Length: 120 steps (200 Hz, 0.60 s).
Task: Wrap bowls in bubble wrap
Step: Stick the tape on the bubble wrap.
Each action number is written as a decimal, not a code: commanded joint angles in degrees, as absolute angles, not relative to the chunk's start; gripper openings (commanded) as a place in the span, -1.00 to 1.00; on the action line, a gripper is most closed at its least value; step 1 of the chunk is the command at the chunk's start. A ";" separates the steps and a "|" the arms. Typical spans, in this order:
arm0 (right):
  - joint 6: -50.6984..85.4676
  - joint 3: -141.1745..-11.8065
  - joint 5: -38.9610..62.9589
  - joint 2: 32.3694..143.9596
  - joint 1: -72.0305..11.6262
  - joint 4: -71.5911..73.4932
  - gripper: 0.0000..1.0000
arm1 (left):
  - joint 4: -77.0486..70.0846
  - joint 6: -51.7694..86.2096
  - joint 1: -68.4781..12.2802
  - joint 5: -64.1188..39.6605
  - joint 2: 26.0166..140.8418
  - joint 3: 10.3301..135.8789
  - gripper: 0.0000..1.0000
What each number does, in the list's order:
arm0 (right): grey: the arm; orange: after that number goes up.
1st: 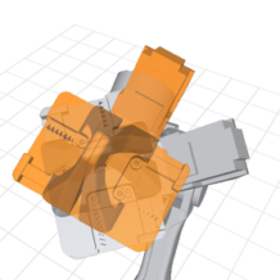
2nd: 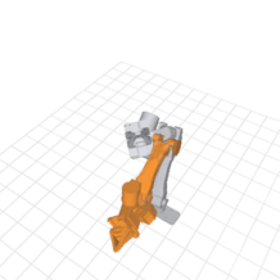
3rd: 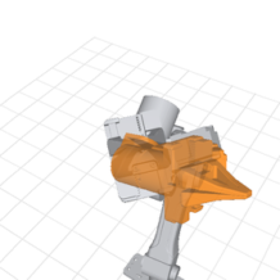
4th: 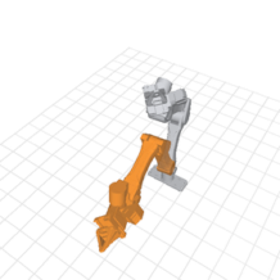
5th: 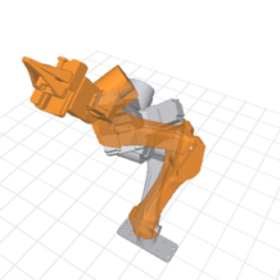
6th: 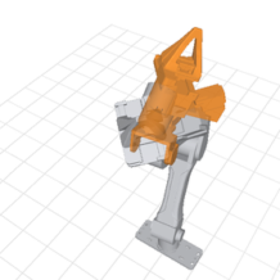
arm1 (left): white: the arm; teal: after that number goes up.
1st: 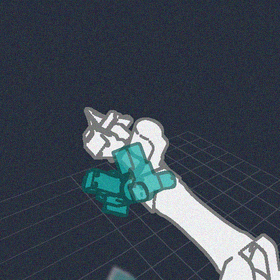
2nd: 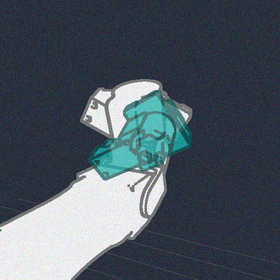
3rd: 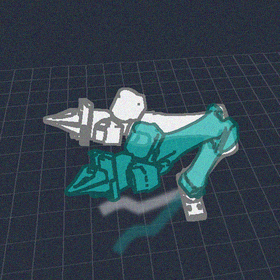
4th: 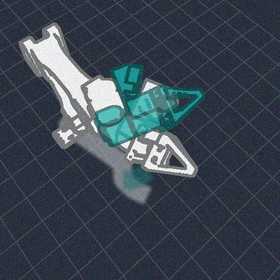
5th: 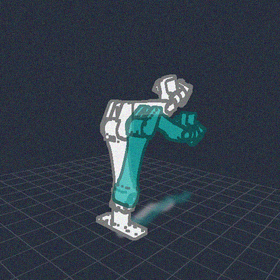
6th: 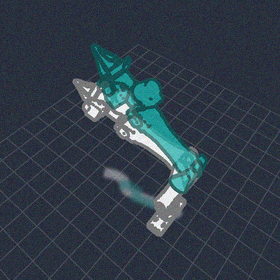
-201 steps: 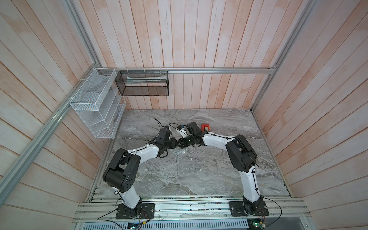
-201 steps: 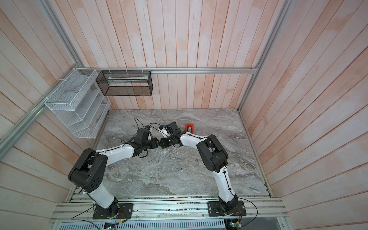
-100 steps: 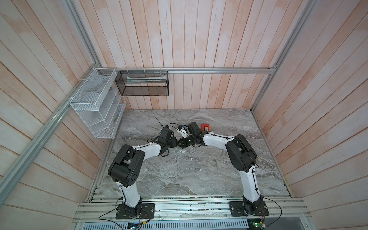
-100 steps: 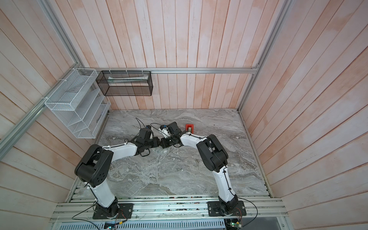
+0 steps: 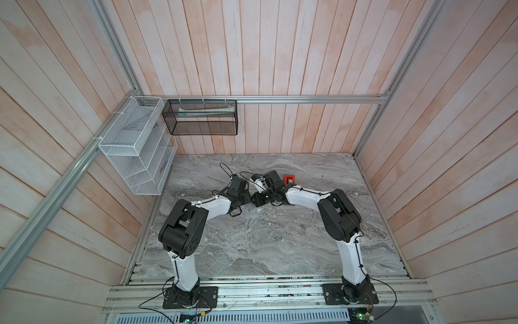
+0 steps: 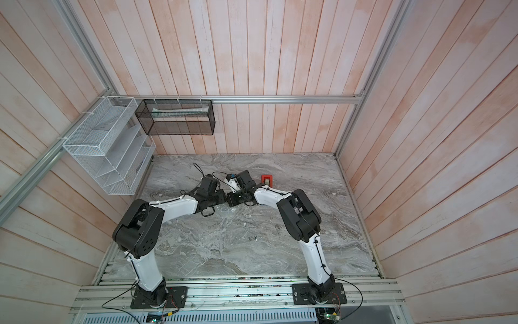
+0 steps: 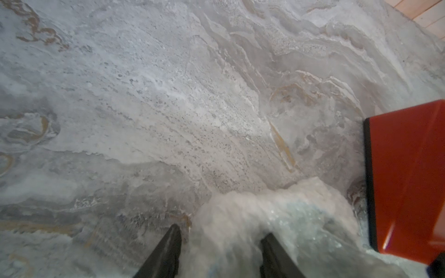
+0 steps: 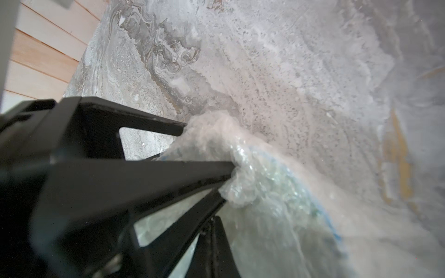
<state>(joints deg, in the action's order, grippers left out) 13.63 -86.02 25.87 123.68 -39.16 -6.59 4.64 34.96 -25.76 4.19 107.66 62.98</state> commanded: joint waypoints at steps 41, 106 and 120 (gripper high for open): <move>11.05 -83.93 20.26 128.73 -40.58 -14.97 -1.00 | 11.34 38.79 -24.52 14.43 111.24 60.72 0.03; 10.10 -82.00 17.36 128.20 -40.69 -13.18 -1.00 | 10.47 39.51 -23.93 14.92 111.06 57.58 0.03; 10.67 -82.11 18.30 126.09 -40.45 -12.18 -1.00 | 10.00 39.58 -23.82 14.97 110.42 56.88 0.03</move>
<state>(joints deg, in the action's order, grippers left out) 10.72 -86.00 20.71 124.07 -40.32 -4.91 2.50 38.48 -26.17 7.55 107.68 61.19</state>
